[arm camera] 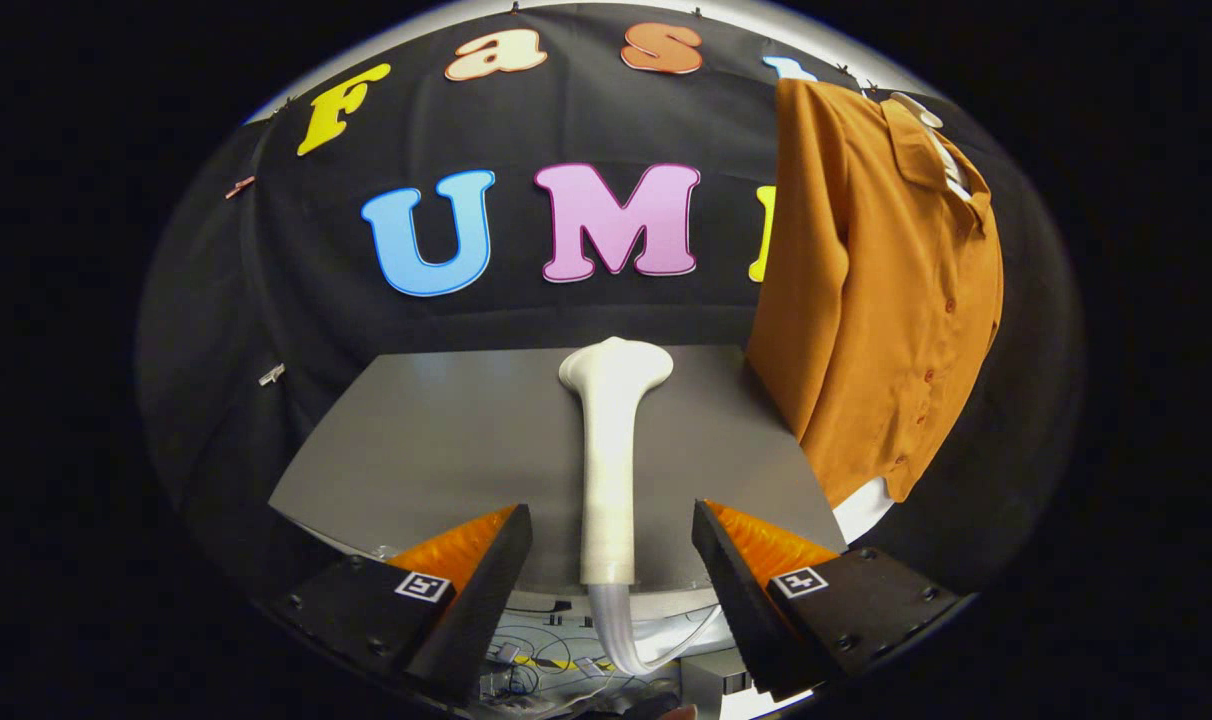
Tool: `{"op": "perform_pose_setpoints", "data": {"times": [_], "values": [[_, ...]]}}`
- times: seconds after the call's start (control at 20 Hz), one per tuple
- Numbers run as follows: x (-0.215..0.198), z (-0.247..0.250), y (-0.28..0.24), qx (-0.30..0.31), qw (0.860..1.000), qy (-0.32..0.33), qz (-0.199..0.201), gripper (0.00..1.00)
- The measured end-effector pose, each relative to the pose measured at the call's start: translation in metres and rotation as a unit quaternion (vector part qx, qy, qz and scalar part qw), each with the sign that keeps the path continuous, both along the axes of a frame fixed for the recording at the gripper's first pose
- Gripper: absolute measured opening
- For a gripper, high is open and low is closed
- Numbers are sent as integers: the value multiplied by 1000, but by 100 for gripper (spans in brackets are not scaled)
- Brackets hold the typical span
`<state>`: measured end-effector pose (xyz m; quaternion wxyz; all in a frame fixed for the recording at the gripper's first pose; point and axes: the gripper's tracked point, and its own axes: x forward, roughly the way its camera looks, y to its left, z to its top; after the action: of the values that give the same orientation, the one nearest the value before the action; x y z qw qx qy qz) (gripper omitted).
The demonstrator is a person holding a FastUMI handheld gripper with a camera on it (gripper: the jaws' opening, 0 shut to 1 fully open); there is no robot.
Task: Iron the clothes twice with a garment steamer, once on the left side and once on the right side.
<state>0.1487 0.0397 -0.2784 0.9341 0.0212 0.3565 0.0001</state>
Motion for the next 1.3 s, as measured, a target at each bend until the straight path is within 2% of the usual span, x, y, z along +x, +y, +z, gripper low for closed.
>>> {"op": "perform_pose_setpoints", "data": {"times": [0.1,0.2,0.25,0.3,0.35,0.4,0.45,0.65,0.9,1.1,1.3], "values": [[8,-20,3,-22,999,23,4,100],[13,-36,4,-31,999,43,1,75],[12,-47,5,-32,998,57,-1,66],[15,-44,2,-27,999,45,-10,62],[18,-36,-2,-33,999,34,-20,54],[28,-52,0,-31,999,32,-20,45],[26,-40,-1,-28,999,24,-10,37],[17,-15,-1,-12,1000,-13,-10,30],[-10,70,-3,14,992,-121,-10,30],[-36,144,-8,21,975,-222,-2,30],[-63,200,-44,11,951,-309,-16,30]]}}
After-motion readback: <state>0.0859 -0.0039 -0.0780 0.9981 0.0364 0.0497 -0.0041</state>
